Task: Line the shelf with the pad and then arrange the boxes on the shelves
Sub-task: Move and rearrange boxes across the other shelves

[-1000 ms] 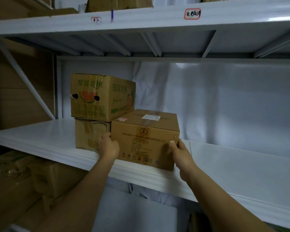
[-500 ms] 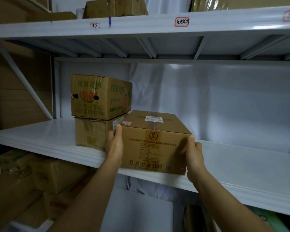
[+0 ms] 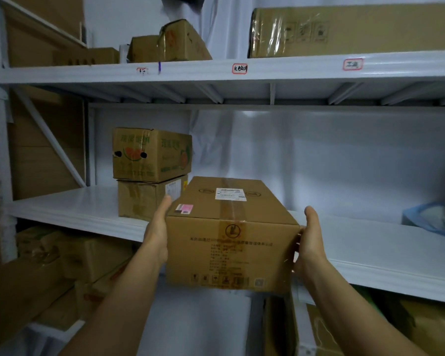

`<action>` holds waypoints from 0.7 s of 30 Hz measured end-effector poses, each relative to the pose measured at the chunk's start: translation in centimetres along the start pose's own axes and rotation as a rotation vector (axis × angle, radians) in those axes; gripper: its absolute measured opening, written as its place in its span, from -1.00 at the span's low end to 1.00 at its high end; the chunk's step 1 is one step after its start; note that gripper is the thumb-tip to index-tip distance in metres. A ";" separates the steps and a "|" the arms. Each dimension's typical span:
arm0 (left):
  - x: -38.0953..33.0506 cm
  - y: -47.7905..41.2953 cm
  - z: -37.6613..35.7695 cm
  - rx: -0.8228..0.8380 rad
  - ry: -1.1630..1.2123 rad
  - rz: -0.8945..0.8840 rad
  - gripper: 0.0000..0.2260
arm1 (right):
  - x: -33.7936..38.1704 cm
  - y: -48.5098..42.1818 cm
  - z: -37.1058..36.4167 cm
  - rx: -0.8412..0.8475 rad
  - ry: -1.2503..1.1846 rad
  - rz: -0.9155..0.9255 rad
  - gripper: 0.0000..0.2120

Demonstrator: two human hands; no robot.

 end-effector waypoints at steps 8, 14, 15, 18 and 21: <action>7.0 5.6 0.9 0.216 0.019 0.305 -0.44 | -1.7 5.3 3.4 0.253 0.074 -0.269 -0.54; 11.5 8.4 4.1 0.162 -0.035 0.255 -0.63 | -5.8 7.0 5.6 0.372 0.288 -0.338 -0.35; 12.0 8.9 4.7 0.153 -0.027 0.237 -0.69 | -6.4 7.5 5.7 0.401 0.324 -0.335 -0.36; 13.9 10.1 6.8 0.135 -0.021 0.242 -0.72 | -8.3 9.2 5.7 0.466 0.368 -0.282 -0.39; 16.3 11.0 9.8 0.093 -0.041 0.271 -0.61 | -10.9 11.1 5.4 0.514 0.382 -0.254 -0.40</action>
Point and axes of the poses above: each hand's wrist, its own y-axis away from the middle knuckle, its own z-axis out of the back of the hand, x = y × z, the point moved 5 cm from there along -y, towards the middle knuckle, and after that the axes turned 9 degrees about z, right-handed, at the moved point
